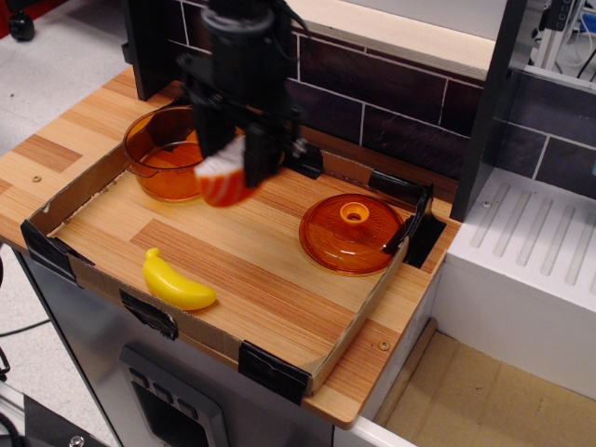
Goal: Take sushi out of pot
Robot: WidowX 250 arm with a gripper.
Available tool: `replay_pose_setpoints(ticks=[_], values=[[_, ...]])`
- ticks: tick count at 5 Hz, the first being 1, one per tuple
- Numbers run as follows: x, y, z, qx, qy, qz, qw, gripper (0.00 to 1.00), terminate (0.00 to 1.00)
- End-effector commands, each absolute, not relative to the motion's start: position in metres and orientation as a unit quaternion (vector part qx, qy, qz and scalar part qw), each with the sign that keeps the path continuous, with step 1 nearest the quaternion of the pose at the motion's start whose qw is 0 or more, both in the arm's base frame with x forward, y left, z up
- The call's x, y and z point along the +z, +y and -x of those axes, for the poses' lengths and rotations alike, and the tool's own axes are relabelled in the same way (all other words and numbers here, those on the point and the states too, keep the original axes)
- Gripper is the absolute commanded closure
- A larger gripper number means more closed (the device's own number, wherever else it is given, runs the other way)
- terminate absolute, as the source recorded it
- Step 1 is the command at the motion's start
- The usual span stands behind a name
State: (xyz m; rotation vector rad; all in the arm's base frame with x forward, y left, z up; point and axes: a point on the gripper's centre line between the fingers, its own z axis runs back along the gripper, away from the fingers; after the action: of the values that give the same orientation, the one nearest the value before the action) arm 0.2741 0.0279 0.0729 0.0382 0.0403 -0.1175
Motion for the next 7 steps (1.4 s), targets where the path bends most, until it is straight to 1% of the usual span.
replay_pose_setpoints(ticks=[1,2,3,4,5,6,7], values=[[0.054,0.007,-0.281,0.064,-0.005,0.022,0.998,1.00,0.00],[0.041,-0.001,-0.281,0.100,-0.010,0.022,0.995,1.00,0.00],[0.022,-0.005,-0.280,0.094,-0.005,0.014,0.995,1.00,0.00],[0.011,-0.005,-0.276,0.101,0.017,0.016,0.995,1.00,0.00],[0.013,-0.006,-0.274,0.092,0.027,0.004,0.995,0.00,0.00],[0.024,-0.004,-0.275,0.088,0.027,0.010,0.996,0.00,0.00],[0.044,-0.001,-0.277,0.100,0.012,0.030,0.994,0.00,0.00]])
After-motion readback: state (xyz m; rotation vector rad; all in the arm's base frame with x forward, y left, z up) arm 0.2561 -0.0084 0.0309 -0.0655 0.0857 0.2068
